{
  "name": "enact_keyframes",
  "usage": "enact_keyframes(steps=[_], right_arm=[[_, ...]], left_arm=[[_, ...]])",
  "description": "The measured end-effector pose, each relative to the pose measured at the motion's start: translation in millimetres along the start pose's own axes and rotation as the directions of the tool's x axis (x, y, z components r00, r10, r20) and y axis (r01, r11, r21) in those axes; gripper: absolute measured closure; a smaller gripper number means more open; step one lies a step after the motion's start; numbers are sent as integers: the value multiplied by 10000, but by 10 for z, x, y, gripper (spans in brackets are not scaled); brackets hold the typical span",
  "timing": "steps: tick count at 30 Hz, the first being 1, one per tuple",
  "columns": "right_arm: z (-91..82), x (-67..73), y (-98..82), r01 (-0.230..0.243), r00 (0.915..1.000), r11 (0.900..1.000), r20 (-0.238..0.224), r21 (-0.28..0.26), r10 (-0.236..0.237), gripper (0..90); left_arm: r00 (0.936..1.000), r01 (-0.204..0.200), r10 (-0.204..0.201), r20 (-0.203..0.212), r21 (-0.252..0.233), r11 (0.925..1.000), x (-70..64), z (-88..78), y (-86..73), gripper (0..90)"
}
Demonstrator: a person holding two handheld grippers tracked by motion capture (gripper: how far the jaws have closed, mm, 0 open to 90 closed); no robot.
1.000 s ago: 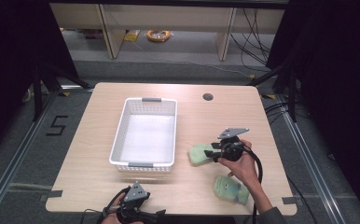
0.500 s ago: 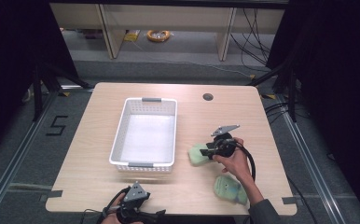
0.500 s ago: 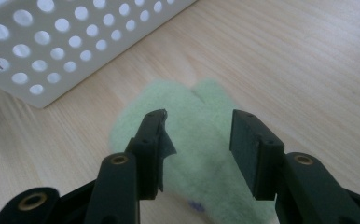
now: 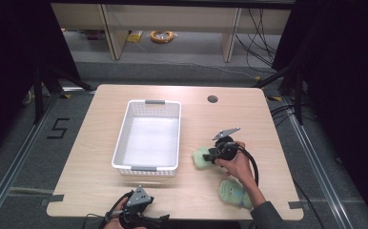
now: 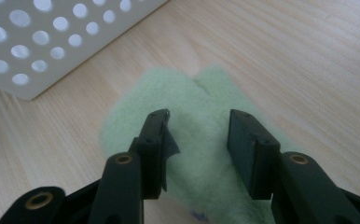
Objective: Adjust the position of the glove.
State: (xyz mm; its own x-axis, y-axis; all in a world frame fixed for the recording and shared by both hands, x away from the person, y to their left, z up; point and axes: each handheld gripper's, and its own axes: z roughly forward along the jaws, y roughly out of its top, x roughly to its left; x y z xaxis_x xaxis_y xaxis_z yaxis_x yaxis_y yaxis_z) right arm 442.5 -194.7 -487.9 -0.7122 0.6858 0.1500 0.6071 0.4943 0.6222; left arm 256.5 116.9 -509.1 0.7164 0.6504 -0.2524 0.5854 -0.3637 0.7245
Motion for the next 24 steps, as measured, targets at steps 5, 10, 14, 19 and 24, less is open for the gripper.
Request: enact_keyframes(steps=[5,10,14,19,24], right_arm=[[14,2,1,96,9999,9998,89,168,-98,602],[23,-3,-7,25,9999,9992,137,403,-30,687],[38,-21,-24,173,9996,9994,228,290,-180,797],[31,-22,-43,44,10000,10000,70,4,-44,855],[-76,21,-18,11,10000,9996,-96,-272,-14,863]], left_arm=[[9995,321,-321,5,-155,9994,-8,4,-2,161],[10000,66,-66,13,9,10000,0,-4,6,161],[9990,440,-439,36,-153,9989,-15,5,-1,161],[9999,19,-19,-108,-41,10000,0,-5,6,161],[9992,400,-401,-5,-303,9987,-20,4,-1,161]])
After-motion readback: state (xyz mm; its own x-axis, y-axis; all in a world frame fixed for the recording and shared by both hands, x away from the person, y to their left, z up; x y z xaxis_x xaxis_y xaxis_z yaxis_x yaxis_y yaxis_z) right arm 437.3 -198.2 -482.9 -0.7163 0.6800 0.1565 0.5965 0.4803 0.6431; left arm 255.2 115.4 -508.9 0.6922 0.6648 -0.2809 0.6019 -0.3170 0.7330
